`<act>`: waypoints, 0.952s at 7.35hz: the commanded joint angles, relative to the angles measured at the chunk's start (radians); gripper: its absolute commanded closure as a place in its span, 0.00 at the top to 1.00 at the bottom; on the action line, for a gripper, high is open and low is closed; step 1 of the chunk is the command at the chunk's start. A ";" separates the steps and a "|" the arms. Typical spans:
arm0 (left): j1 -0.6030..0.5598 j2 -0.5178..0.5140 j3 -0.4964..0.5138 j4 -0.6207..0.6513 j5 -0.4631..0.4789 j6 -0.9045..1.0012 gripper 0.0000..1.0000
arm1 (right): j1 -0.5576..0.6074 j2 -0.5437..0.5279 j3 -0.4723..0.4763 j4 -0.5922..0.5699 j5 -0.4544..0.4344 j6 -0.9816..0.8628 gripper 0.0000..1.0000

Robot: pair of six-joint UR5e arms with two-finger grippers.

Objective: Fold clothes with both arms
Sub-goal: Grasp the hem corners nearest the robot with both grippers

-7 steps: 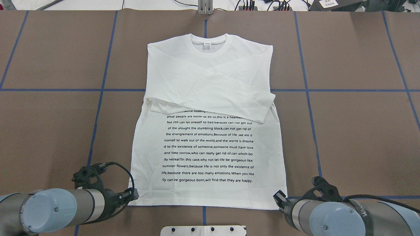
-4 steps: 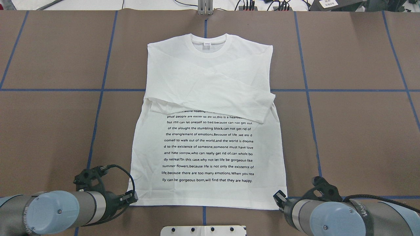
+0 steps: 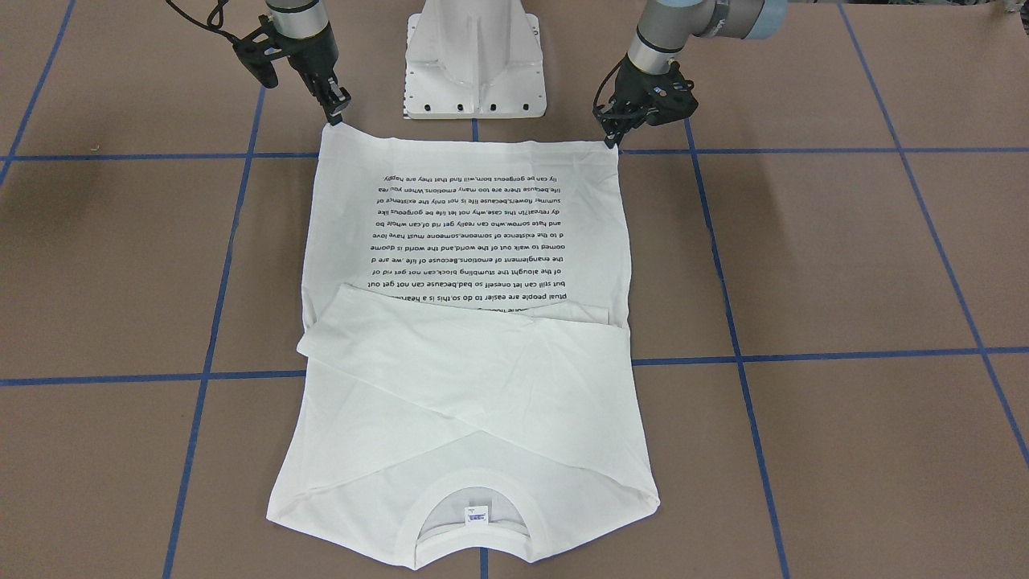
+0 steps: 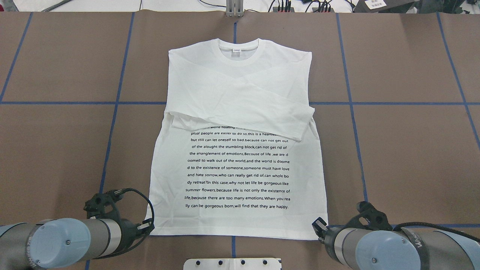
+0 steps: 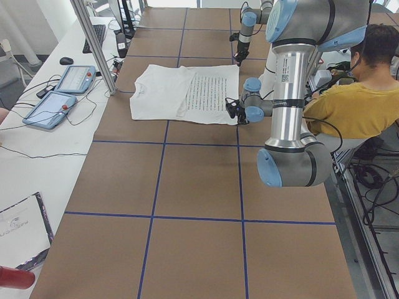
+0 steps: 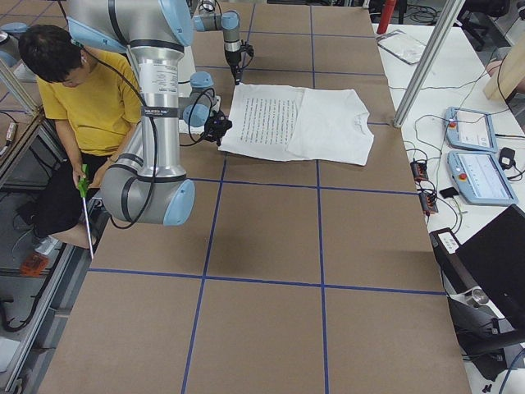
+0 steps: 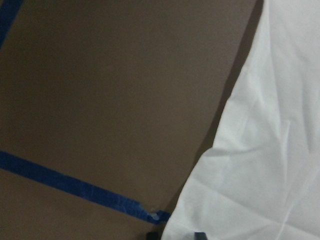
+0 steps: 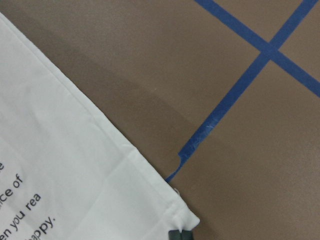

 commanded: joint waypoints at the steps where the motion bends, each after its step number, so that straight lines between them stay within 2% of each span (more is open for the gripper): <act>1: -0.002 0.006 -0.036 0.000 0.000 -0.001 0.00 | 0.000 -0.002 0.001 0.000 -0.001 -0.001 0.00; 3: 0.006 0.008 -0.109 0.017 -0.003 -0.006 0.00 | 0.000 -0.031 0.020 0.000 -0.003 -0.003 0.00; 6: 0.090 0.011 -0.232 0.110 -0.002 -0.096 0.00 | -0.044 -0.069 0.064 -0.002 -0.008 -0.001 0.00; 7: 0.095 0.009 -0.249 0.120 -0.002 -0.110 0.00 | -0.053 -0.090 0.102 -0.005 -0.006 -0.001 0.00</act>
